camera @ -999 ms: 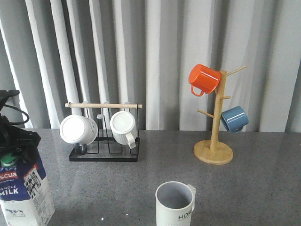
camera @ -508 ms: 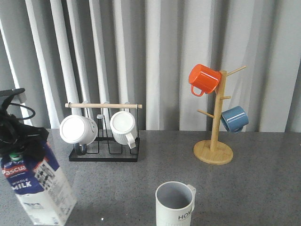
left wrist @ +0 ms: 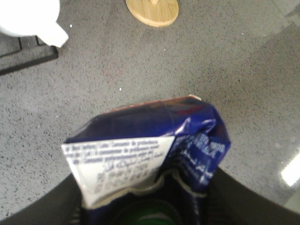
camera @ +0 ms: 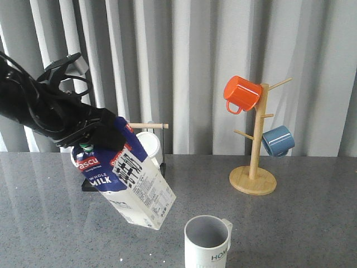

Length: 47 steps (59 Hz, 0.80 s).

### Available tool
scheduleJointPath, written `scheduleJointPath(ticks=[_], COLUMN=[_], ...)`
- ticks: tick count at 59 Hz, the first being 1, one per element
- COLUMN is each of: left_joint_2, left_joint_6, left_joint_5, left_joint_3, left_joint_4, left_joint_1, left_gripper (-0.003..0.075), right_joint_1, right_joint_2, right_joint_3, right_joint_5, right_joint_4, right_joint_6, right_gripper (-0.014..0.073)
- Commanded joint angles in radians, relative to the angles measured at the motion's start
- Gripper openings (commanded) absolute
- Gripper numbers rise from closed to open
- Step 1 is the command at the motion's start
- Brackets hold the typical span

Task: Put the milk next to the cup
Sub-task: 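Grasp the milk carton top with the left gripper and lift it, then carry the milk carton beside the white mug and lower it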

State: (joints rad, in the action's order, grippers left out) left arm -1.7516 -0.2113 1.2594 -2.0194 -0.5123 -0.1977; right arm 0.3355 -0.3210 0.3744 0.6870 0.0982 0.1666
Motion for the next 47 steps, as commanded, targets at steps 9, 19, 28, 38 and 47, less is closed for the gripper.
scheduleJointPath(ticks=[9, 19, 28, 38, 47], left_joint_2=[-0.042, -0.091, -0.128, -0.148, -0.160], left_joint_6=[0.100, 0.109, 0.149, 0.154, 0.155], left_joint_5=[-0.011, -0.011, -0.011, -0.011, -0.011], left_joint_3=[-0.095, -0.095, -0.095, -0.095, -0.095], left_joint_4=[0.080, 0.087, 0.118, 0.126, 0.143], left_joint_1=[-0.058, -0.097, -0.113, -0.125, -0.143], left_gripper=[-0.0003, 0.0000, 0.0002, 0.0004, 0.0006], right_joint_1=[0.000, 0.000, 0.000, 0.000, 0.000], right_joint_2=[-0.008, -0.008, -0.008, -0.008, -0.008], right_joint_3=[0.024, 0.024, 0.024, 0.024, 0.024], right_joint_5=[-0.068, -0.068, -0.068, -0.070, -0.071], right_joint_4=[0.003, 0.003, 0.003, 0.002, 0.002], right_joint_6=[0.005, 0.005, 0.005, 0.005, 0.005], right_gripper=[-0.0006, -0.0006, -0.0006, -0.0006, -0.0006])
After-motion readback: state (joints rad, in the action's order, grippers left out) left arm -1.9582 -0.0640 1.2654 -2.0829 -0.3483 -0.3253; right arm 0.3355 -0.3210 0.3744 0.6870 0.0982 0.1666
